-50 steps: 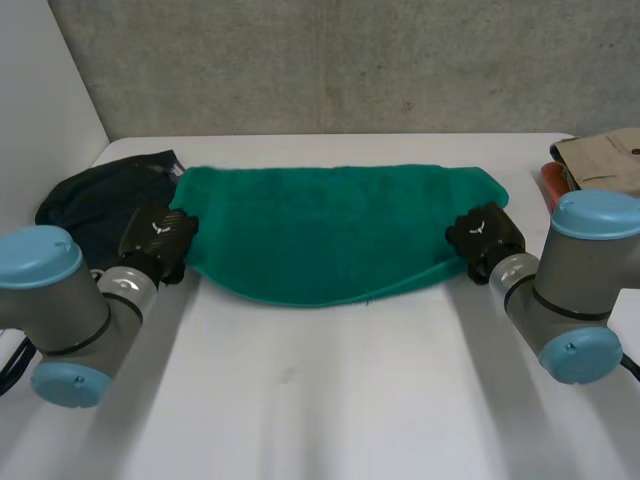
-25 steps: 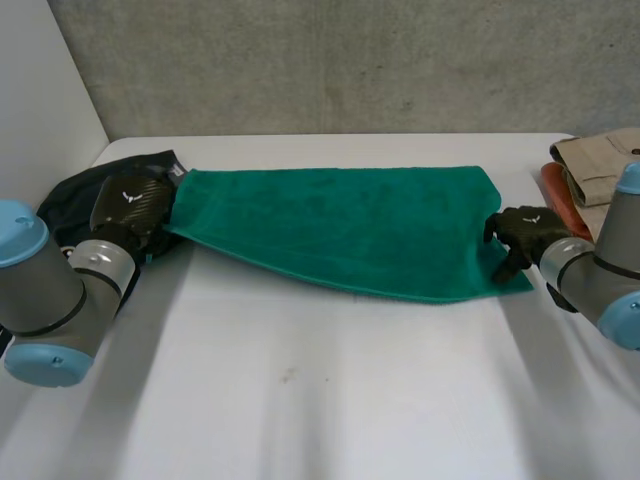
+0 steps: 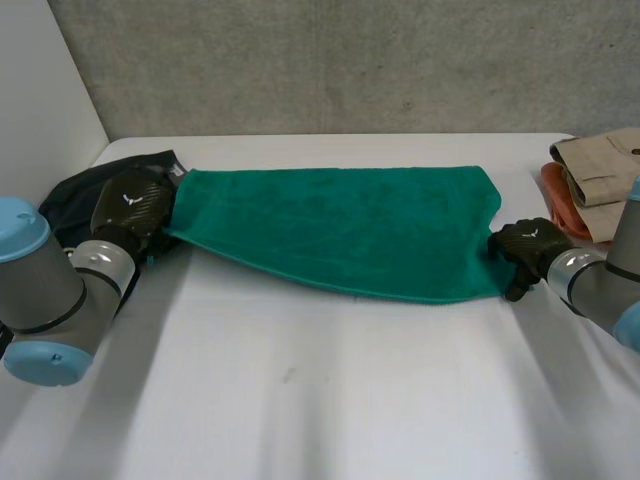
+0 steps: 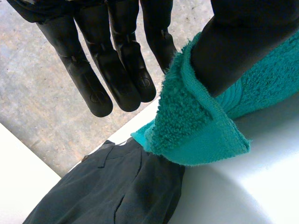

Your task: Fold the laundry.

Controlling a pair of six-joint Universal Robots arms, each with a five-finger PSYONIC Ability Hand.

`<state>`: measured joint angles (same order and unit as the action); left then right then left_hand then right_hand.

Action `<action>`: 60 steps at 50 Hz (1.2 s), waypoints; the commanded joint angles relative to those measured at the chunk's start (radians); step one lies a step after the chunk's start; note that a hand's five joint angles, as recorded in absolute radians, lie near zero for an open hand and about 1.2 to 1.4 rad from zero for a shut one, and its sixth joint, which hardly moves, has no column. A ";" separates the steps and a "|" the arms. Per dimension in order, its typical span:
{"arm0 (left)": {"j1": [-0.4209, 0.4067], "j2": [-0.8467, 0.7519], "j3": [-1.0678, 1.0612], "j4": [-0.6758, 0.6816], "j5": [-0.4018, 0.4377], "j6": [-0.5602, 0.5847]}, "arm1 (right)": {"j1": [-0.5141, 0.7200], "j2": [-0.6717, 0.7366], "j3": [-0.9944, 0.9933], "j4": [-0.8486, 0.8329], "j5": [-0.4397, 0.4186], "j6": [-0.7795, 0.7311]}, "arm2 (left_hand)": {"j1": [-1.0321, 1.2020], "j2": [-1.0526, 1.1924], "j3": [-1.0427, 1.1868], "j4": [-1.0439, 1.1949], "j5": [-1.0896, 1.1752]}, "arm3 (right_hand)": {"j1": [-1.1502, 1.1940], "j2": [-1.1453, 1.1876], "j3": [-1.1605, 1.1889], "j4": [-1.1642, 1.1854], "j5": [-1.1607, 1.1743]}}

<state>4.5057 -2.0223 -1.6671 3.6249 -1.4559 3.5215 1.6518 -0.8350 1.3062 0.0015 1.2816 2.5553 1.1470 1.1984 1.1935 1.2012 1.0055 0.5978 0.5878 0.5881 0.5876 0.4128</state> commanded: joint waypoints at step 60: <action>0.092 0.329 -0.235 -0.724 0.075 0.370 | -0.109 -0.417 0.304 0.505 0.087 -0.589 | 0.249 0.198 0.203 0.195 0.216 | 0.798 0.808 0.808 0.809 0.809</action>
<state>4.5743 -1.7365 -1.8686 3.0846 -1.4106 3.7711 1.5797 -1.1420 1.5201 0.4112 1.3716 2.0735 1.1469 1.1984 1.1935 1.2013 1.0056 1.1311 1.1760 1.1847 1.1941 0.9787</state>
